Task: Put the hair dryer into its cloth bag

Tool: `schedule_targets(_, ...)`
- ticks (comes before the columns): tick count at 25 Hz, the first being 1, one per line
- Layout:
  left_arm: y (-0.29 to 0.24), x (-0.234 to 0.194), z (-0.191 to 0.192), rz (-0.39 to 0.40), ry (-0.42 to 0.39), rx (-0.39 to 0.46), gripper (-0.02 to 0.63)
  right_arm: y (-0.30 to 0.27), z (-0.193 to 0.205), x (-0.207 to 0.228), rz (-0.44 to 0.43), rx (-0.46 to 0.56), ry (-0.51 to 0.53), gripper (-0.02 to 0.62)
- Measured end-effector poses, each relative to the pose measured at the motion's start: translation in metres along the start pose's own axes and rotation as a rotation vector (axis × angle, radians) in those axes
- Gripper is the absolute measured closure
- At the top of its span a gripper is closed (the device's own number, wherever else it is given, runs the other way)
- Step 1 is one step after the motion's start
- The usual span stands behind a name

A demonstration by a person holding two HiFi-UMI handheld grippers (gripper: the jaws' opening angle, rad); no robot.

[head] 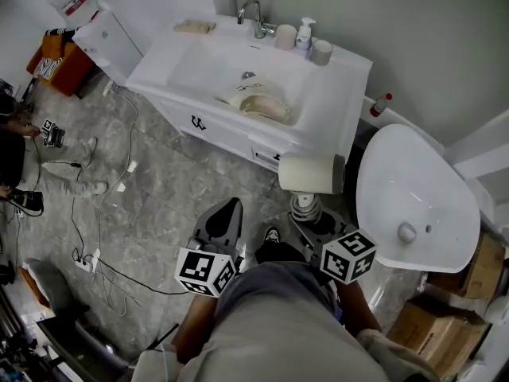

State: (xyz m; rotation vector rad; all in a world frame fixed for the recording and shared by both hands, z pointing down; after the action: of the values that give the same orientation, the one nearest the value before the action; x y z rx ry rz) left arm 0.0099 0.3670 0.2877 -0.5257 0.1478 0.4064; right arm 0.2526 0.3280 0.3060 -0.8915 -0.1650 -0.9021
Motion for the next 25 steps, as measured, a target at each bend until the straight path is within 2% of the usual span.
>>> schedule_targets(6,-0.031,-0.009,-0.024,-0.011,0.003,0.002,0.598,-0.010,-0.030,0.027,-0.017,-0.012,0.009,0.422)
schedule_targets(16,-0.073,-0.022,-0.038,-0.004,0.017,-0.028,0.598,-0.021,-0.057,0.060,0.002,-0.032,-0.010,0.422)
schedule_targets(25,-0.105,-0.067,-0.066,0.026,-0.012,-0.035,0.598,-0.050,-0.083,0.070,0.037,-0.025,-0.042,0.422)
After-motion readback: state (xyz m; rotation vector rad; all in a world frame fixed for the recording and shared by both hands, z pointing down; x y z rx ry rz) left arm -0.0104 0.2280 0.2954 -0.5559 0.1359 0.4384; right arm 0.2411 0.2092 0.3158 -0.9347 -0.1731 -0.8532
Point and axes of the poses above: the fingertips, and each gripper's own axes: y backward along the fingers, x to its right, z out of its underside, the point moved 10 cm from there along y, backward along the fingers, and after that the axes turned 15 degrees about -x, right-handed, at the moved point
